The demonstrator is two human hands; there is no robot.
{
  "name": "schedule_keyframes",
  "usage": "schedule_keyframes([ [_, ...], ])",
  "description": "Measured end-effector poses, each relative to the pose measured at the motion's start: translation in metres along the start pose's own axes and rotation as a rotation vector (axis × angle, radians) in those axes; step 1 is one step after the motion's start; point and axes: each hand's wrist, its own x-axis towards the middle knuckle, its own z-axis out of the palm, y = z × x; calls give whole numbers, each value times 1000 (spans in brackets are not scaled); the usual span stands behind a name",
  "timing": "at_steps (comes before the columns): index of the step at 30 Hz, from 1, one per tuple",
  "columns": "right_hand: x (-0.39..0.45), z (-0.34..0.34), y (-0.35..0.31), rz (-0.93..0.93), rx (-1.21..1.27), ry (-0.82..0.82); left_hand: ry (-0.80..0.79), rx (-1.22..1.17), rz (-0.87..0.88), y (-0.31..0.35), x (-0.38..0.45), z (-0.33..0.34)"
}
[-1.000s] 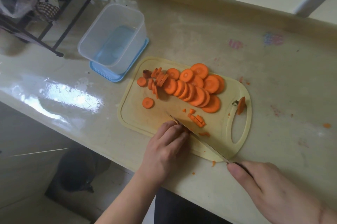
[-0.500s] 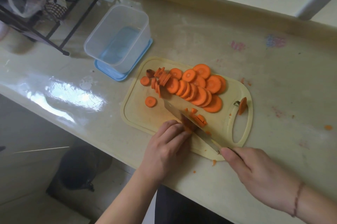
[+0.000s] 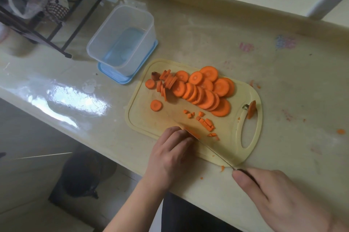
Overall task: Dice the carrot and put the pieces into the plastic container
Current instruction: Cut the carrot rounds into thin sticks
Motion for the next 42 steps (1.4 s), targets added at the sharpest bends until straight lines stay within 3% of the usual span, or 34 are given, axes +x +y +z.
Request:
schedule_keyframes([
  [14,17,12,-19,44,-40,-76,38,-3,-17,0,1,1],
  [21,46,21,-30,-58,7,-34,28,-11,-28,-1,0,3],
  [42,-1,8,4,25,38,-38,54,-2,17,-2,-6,0],
])
